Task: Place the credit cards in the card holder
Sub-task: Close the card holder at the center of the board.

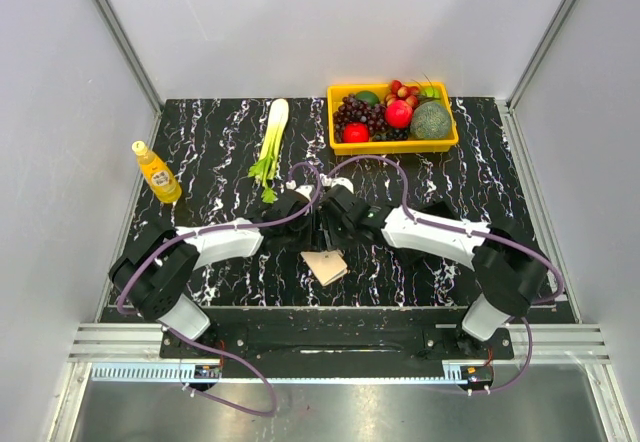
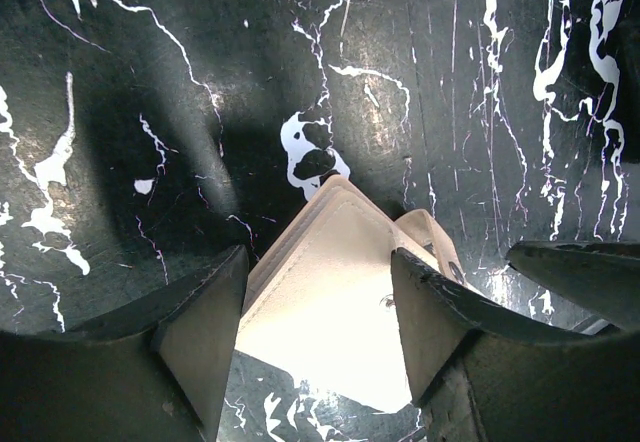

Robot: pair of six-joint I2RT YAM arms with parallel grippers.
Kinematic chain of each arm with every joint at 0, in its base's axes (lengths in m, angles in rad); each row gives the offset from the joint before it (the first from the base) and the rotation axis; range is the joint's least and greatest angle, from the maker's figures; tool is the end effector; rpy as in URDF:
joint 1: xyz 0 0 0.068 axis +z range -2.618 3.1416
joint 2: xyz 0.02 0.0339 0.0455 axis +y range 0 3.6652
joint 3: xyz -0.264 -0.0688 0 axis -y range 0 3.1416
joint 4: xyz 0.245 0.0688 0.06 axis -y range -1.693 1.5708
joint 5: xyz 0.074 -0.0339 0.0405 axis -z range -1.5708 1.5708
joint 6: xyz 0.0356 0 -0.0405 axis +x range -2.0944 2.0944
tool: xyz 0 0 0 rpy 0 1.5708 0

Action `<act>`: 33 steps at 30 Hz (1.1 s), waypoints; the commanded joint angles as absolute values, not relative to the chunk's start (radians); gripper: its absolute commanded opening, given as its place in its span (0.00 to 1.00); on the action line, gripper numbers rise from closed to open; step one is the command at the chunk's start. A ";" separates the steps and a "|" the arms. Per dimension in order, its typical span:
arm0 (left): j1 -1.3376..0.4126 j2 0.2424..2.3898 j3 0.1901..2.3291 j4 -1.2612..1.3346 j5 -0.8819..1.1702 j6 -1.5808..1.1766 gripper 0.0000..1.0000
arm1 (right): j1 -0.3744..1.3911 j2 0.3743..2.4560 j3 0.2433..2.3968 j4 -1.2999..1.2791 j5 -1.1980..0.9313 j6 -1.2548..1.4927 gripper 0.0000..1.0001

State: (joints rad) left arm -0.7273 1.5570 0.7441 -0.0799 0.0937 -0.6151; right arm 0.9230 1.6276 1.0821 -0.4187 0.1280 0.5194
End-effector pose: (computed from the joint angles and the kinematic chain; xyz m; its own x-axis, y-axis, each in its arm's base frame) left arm 0.2196 -0.1999 0.1555 -0.8824 0.0163 -0.4702 0.2407 0.8743 -0.4215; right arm 0.2075 0.2667 0.2114 -0.8012 -0.2429 -0.5469 -0.4024 0.8951 0.1919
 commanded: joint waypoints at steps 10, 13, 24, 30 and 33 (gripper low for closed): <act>-0.730 1.566 0.718 -0.123 0.117 -0.629 0.59 | 0.979 1.703 1.178 -0.512 0.270 0.506 0.42; -0.730 1.566 0.721 -0.123 0.120 -0.626 0.59 | 0.977 1.709 1.180 -0.520 0.287 0.508 0.35; -0.732 1.523 0.718 -0.130 0.097 -0.627 0.59 | 0.979 1.713 1.180 -0.529 0.284 0.509 0.00; -0.710 1.433 0.719 -0.173 0.069 -0.629 0.67 | 0.979 1.687 1.170 -0.522 0.265 0.526 0.00; -0.703 1.385 0.697 -0.192 0.069 -0.635 0.68 | 0.977 1.684 1.170 -0.523 0.267 0.531 0.00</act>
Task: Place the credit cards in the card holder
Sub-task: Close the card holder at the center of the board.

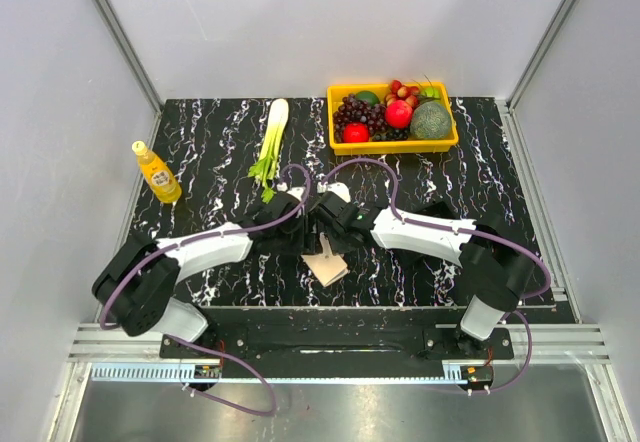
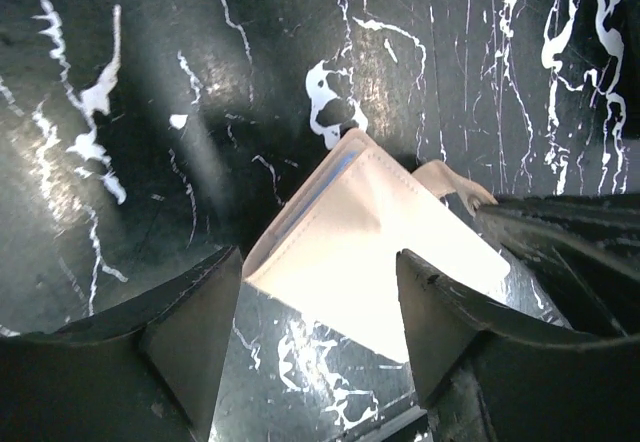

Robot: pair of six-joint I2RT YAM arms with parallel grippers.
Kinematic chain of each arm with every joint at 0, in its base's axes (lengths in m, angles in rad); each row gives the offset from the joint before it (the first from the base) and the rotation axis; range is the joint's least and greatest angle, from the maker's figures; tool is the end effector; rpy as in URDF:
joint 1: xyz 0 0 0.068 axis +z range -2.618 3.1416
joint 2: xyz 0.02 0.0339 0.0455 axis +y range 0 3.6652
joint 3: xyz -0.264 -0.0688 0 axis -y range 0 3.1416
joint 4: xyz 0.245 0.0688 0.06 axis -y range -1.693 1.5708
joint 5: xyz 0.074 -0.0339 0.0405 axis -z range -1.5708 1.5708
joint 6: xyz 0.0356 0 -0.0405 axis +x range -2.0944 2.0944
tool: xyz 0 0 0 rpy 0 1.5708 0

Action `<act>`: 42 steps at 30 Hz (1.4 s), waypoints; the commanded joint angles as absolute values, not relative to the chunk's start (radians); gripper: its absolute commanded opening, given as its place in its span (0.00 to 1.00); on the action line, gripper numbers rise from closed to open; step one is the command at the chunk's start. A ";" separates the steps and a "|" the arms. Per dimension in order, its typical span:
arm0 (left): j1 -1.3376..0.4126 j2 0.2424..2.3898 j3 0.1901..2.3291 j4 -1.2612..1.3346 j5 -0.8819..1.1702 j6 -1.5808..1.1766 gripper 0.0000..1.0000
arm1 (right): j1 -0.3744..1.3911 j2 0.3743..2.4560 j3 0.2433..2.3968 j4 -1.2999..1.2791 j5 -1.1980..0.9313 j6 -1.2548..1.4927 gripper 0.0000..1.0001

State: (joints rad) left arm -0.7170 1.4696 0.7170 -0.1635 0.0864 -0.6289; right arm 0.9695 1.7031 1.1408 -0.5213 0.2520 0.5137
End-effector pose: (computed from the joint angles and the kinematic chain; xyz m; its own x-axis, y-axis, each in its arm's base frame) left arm 0.2089 -0.1862 0.1656 -0.8919 0.0001 -0.4521 0.2097 0.8860 -0.4136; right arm 0.2024 0.2794 0.1995 -0.7953 -0.3181 -0.5160 -0.3923 0.9190 0.0382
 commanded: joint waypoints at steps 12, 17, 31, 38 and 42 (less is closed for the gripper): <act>-0.698 1.324 0.548 -0.072 0.133 -0.735 0.50 | 0.980 1.677 1.170 -0.523 0.235 0.540 0.00; -0.698 1.370 0.601 -0.043 0.132 -0.721 0.43 | 0.991 1.669 1.164 -0.509 0.222 0.540 0.00; -0.729 1.517 0.747 -0.164 0.103 -0.606 0.21 | 1.017 1.693 1.186 -0.514 0.238 0.534 0.00; -0.732 1.511 0.732 -0.138 0.103 -0.620 0.21 | 1.017 1.727 1.163 -0.485 0.176 0.555 0.00; -0.732 1.508 0.730 -0.135 0.104 -0.621 0.21 | 1.016 1.738 1.138 -0.495 0.183 0.554 0.00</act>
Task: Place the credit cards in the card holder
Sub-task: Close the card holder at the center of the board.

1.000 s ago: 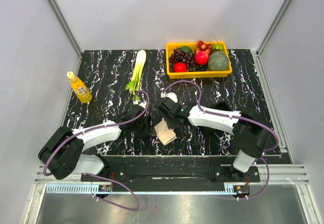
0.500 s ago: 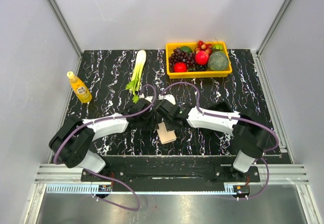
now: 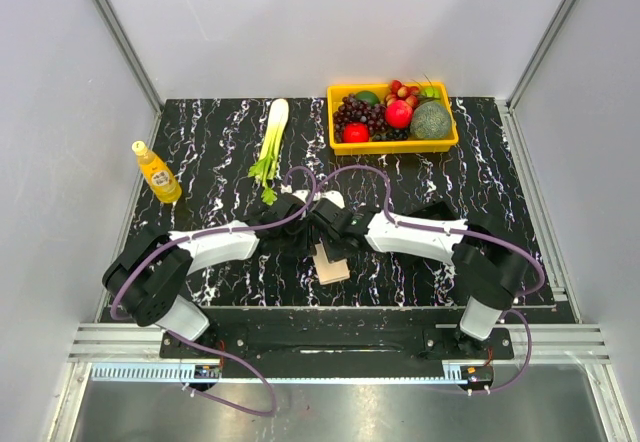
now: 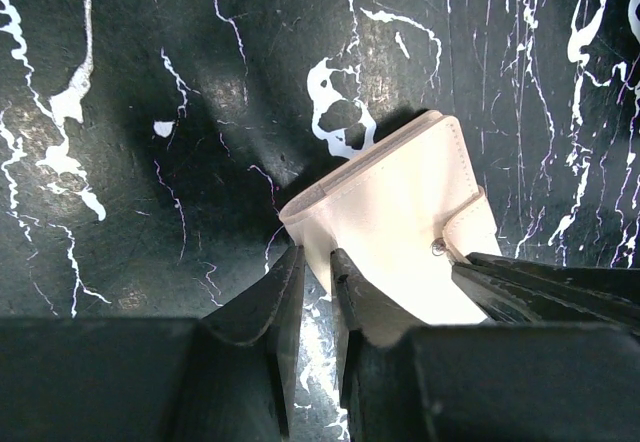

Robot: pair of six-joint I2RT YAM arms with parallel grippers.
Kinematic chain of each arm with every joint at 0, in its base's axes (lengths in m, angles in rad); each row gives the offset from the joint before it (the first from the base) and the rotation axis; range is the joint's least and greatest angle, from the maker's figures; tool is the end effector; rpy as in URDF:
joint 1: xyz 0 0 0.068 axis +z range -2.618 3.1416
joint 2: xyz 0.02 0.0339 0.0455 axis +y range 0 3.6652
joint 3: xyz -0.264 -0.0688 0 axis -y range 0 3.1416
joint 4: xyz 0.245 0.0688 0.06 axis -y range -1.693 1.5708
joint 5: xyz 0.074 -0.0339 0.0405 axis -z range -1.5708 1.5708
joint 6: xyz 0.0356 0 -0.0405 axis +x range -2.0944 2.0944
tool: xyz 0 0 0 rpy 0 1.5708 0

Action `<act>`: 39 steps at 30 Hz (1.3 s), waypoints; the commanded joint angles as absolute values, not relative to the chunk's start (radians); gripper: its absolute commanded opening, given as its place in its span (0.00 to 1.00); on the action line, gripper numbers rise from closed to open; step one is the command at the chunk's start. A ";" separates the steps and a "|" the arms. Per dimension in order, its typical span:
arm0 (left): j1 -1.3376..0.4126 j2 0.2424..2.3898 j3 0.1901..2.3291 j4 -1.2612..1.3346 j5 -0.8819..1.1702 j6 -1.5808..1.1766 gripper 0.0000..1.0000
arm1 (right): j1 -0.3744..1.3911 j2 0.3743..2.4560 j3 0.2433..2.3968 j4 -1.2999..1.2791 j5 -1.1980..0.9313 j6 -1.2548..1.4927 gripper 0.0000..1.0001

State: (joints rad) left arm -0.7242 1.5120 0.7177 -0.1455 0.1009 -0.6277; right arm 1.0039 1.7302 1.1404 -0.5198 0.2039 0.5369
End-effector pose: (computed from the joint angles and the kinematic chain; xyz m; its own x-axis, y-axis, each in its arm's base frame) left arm 0.2100 -0.1905 0.1560 -0.9028 0.0185 -0.4297 0.2144 0.8855 -0.4123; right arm 0.1926 0.2891 0.1903 -0.8110 -0.3413 -0.4751 -0.4223 0.9036 0.0718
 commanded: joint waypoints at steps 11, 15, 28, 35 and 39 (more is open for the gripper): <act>-0.733 1.488 0.721 -0.118 0.118 -0.637 0.22 | 1.015 1.752 1.126 -0.500 0.206 0.589 0.11; -0.732 1.486 0.719 -0.118 0.118 -0.634 0.22 | 1.015 1.727 1.121 -0.506 0.239 0.607 0.17; -0.733 1.493 0.721 -0.121 0.127 -0.634 0.22 | 1.015 1.690 1.120 -0.517 0.281 0.607 0.17; -0.733 1.496 0.726 -0.120 0.129 -0.634 0.22 | 1.014 1.694 1.126 -0.517 0.272 0.598 0.14; -0.733 1.493 0.727 -0.121 0.130 -0.632 0.22 | 1.014 1.700 1.126 -0.519 0.264 0.597 0.18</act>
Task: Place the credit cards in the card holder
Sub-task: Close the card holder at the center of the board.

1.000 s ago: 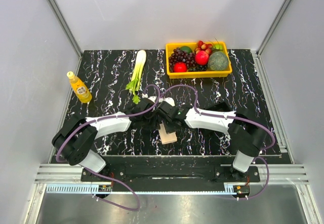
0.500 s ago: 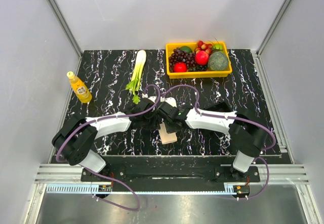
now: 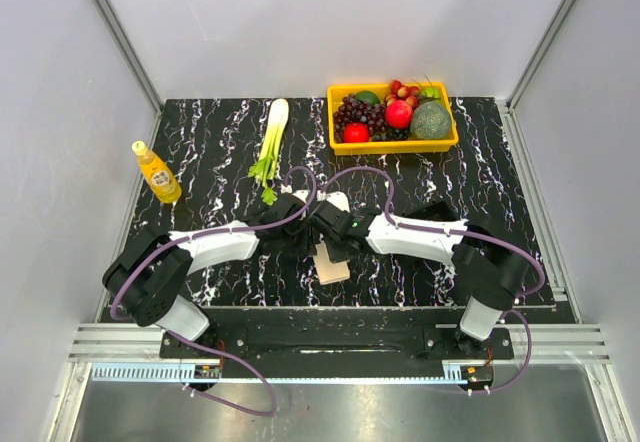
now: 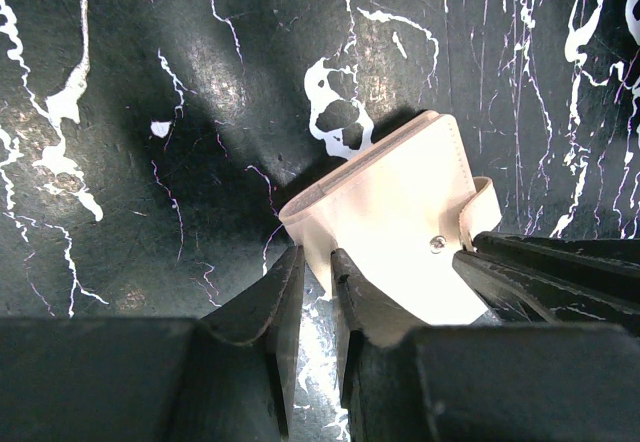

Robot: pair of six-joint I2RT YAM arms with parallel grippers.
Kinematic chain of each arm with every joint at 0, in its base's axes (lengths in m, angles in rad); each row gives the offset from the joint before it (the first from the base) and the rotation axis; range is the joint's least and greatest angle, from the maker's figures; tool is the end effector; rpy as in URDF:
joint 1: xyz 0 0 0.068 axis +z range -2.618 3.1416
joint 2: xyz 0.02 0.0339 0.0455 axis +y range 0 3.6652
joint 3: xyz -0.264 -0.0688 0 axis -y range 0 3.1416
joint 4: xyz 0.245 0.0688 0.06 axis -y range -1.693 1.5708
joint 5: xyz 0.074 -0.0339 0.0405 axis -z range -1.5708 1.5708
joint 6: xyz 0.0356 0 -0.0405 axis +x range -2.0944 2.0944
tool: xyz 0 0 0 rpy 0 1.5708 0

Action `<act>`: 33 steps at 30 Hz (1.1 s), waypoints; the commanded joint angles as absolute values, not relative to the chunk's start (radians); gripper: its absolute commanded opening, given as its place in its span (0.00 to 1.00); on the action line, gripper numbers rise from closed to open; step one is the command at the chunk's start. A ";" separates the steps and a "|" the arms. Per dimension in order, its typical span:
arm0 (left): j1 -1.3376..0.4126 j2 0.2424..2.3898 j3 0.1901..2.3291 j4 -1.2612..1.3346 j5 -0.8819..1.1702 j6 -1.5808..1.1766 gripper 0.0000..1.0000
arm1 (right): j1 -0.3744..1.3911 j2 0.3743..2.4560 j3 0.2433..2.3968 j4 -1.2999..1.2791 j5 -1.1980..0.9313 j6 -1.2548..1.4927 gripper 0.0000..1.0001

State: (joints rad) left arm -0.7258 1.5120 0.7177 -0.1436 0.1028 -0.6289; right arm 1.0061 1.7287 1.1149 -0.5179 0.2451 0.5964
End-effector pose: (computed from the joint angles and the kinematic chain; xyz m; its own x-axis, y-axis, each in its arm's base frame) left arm 0.2098 -0.1910 0.1561 -0.9028 0.0188 -0.4296 0.2158 0.8839 -0.4149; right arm 0.1906 0.2847 0.1839 -0.8301 -0.2921 -0.4751 -0.3603 0.9311 0.0571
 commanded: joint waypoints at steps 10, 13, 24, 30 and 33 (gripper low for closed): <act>-0.733 1.489 0.729 -0.126 0.129 -0.632 0.22 | 1.014 1.680 1.124 -0.491 0.247 0.586 0.00; -0.733 1.489 0.729 -0.124 0.130 -0.632 0.22 | 1.014 1.689 1.126 -0.483 0.223 0.572 0.00; -0.733 1.486 0.727 -0.117 0.141 -0.635 0.21 | 1.015 1.772 1.166 -0.512 0.203 0.545 0.00; -0.733 1.488 0.727 -0.109 0.141 -0.637 0.21 | 1.015 1.805 1.190 -0.515 0.138 0.526 0.00; -0.732 1.488 0.724 -0.101 0.138 -0.646 0.21 | 1.015 1.807 1.180 -0.497 0.095 0.520 0.00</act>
